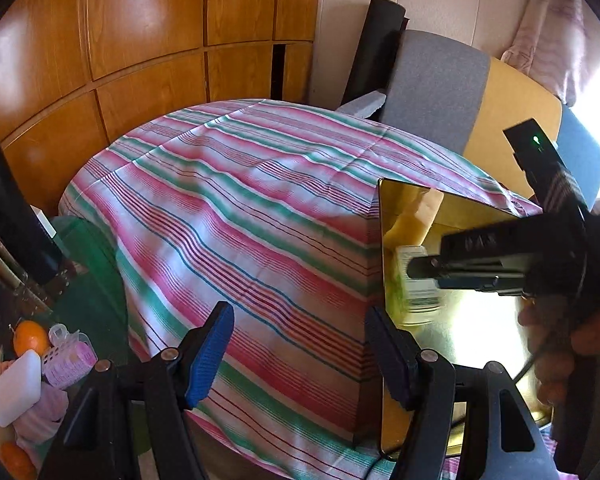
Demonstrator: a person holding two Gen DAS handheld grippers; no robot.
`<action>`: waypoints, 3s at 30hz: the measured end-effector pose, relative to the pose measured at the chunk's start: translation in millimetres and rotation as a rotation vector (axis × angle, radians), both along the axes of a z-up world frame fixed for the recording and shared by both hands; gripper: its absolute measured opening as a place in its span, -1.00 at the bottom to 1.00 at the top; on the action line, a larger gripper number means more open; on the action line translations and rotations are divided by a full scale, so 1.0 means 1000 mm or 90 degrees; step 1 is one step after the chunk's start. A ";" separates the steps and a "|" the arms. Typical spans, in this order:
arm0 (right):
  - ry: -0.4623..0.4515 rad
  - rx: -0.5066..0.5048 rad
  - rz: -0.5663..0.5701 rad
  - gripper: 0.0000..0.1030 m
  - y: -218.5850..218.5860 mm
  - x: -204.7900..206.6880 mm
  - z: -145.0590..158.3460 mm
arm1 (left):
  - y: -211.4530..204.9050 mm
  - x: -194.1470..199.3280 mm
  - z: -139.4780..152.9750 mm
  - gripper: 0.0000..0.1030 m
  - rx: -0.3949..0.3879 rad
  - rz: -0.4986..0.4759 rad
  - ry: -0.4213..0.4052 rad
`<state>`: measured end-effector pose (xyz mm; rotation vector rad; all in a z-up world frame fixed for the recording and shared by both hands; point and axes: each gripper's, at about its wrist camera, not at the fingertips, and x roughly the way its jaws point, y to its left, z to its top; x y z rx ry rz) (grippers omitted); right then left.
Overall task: Organize objects
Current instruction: 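Carry the green-labelled box into the gold tray and release it with the right tool, then move both tools back toward the remaining items on the cloth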
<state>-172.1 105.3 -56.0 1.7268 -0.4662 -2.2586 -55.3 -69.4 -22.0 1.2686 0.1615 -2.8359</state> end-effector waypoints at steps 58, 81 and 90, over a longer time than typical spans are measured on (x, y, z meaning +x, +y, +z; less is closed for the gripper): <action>0.181 0.281 -0.441 0.27 0.372 0.270 0.066 | 0.135 0.036 0.040 0.54 -0.068 -0.226 0.064; 0.215 0.104 -0.844 0.33 0.475 0.365 0.057 | 0.314 0.048 0.037 0.54 -0.068 -0.480 0.034; 0.288 0.078 -0.875 0.41 0.477 0.382 0.070 | 0.394 0.055 0.030 0.51 -0.053 -0.601 0.009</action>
